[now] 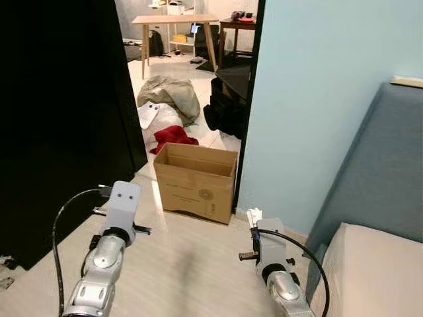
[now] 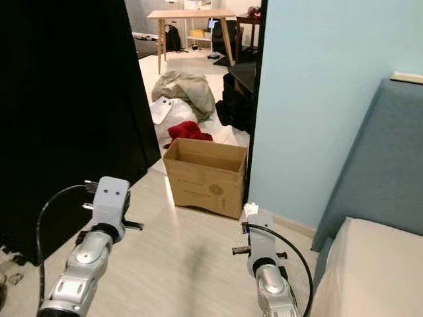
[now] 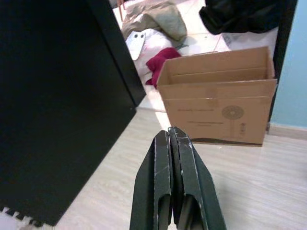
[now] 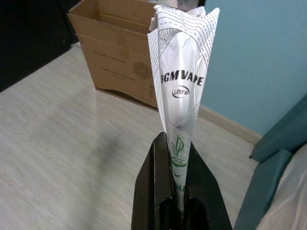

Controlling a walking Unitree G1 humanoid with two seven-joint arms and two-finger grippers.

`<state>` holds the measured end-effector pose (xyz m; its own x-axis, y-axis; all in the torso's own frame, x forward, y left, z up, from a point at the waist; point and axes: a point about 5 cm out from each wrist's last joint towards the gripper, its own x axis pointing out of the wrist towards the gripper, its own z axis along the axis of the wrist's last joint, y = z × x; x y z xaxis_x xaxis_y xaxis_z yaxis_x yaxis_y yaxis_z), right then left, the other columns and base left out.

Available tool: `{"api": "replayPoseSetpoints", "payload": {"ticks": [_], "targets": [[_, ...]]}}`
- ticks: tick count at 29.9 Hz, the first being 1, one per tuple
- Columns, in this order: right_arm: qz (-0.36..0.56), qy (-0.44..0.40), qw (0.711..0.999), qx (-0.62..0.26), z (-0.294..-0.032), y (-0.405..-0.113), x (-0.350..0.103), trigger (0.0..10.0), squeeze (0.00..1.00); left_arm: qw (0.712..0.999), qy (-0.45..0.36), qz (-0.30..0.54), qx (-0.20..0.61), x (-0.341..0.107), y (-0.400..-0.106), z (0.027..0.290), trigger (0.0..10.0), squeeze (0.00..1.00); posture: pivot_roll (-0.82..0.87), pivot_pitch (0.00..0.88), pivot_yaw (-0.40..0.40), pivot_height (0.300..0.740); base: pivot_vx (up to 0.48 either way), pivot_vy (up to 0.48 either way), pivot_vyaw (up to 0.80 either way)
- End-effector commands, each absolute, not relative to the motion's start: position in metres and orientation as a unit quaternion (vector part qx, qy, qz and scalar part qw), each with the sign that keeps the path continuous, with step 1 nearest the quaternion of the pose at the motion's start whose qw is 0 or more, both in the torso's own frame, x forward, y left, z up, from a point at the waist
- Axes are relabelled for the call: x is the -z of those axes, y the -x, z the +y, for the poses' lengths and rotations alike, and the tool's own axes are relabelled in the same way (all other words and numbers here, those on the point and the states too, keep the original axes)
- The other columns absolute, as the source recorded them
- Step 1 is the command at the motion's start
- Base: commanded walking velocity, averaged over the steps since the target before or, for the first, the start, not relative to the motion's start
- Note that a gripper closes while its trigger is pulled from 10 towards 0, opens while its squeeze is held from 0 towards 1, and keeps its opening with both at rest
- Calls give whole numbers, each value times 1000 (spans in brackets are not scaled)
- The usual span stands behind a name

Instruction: Clean up the room

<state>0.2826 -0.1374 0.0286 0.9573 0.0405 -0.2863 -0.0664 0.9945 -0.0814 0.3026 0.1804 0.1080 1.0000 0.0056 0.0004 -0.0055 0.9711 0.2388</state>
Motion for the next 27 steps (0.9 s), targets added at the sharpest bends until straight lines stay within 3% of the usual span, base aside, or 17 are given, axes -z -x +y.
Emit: {"api": "replayPoseSetpoints", "payload": {"ticks": [1, 8, 14, 27], "targets": [[140, 35, 989, -31, -133, -285, -30, 10000, 0, 993, -112, 20, -7, -94, -300, 184, 10000, 0, 117, 34, 7, 740, 0, 0, 0], [143, 28, 989, -28, -130, -288, -27, 10000, 0, 995, -73, 70, -13, -54, -289, 163, 10000, 0, 77, 31, 14, 740, 0, 0, 0], [146, 32, 988, -34, -131, -289, -27, 10000, 0, 995, -69, 74, 16, -54, -291, 146, 10000, 0, 70, 25, 19, 740, 0, 0, 0], [149, 47, 987, -34, -132, -289, -25, 10000, 0, 994, -72, 77, 24, -47, -291, 136, 10000, 0, 66, 28, 33, 740, 0, 0, 0]]}}
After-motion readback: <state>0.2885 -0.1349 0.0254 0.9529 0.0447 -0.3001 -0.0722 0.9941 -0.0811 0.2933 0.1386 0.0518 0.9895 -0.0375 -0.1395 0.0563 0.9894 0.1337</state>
